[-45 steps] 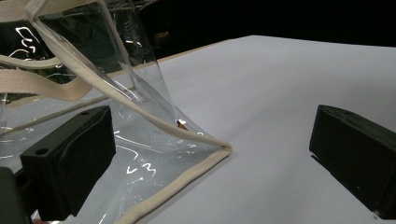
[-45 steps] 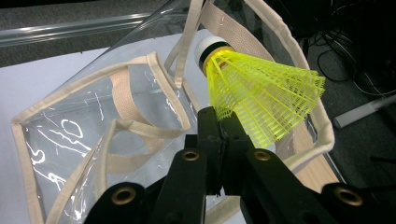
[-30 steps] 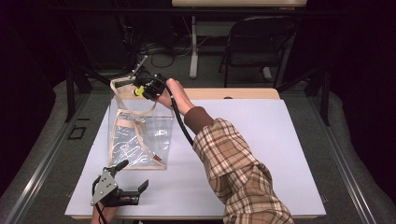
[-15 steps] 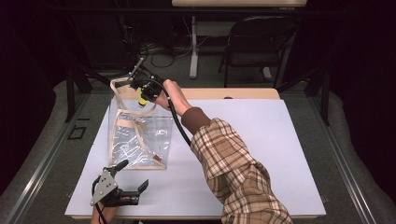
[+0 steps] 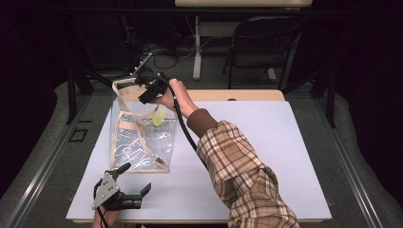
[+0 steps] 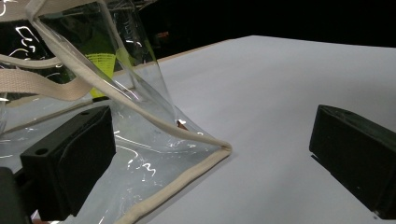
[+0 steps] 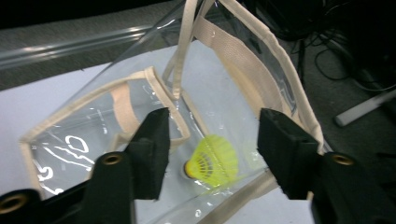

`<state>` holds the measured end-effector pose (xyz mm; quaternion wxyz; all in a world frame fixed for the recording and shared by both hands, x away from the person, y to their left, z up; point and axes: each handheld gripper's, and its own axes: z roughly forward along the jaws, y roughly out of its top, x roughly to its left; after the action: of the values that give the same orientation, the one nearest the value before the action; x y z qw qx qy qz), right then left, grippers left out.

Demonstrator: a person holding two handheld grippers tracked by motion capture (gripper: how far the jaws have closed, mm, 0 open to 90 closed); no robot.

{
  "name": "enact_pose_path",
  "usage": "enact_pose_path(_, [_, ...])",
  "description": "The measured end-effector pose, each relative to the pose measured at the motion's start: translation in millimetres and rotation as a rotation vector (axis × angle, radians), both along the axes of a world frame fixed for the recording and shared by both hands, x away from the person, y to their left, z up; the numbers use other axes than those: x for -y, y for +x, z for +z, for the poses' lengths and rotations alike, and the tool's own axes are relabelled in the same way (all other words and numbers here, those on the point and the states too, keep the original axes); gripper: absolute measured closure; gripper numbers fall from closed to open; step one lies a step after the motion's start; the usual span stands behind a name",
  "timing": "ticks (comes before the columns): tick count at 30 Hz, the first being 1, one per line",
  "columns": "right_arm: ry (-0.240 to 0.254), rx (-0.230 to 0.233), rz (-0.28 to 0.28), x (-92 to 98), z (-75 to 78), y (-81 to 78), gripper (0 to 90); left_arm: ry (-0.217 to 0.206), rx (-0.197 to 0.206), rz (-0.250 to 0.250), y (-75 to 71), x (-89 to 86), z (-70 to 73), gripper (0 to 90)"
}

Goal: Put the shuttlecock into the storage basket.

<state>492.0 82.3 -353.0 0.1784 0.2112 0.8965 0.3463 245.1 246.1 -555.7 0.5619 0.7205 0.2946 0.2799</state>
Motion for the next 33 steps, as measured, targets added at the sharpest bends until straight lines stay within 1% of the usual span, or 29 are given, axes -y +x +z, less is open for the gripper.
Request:
enact_pose_path(3, [0.016, -0.011, -0.011, 6.0, 2.8, -1.3, 29.0, 0.003, 0.0, 0.001, 0.3, -0.2, 0.0, 0.3])
enact_pose_path(7, [0.035, -0.024, -0.008, 14.3, 6.6, -3.9, 21.6, 0.005, -0.002, 0.001, 0.7, 0.2, -0.2, 0.3])
enact_pose_path(11, [0.055, -0.026, -0.004, 23.8, 9.4, -7.0, 15.6, 0.004, -0.004, 0.003, 0.9, 0.2, -0.3, 0.3])
enact_pose_path(17, [0.09, -0.029, 0.003, 37.3, 11.6, -12.0, 11.5, 0.008, -0.003, 0.0, 1.8, 1.3, 0.1, 0.3])
enact_pose_path(20, [0.096, -0.03, -0.001, 43.9, 11.6, -12.9, 9.7, 0.003, -0.005, -0.001, 2.7, 2.6, 0.2, 0.3])
enact_pose_path(25, [0.108, -0.033, -0.011, 54.5, 8.6, -14.3, 7.6, 0.012, -0.007, -0.003, 4.3, 4.0, 0.0, 0.3])
enact_pose_path(33, [0.131, -0.027, -0.031, 76.7, 4.7, -17.0, 4.3, 0.008, -0.011, 0.005, 2.9, 3.0, -0.6, 0.3])
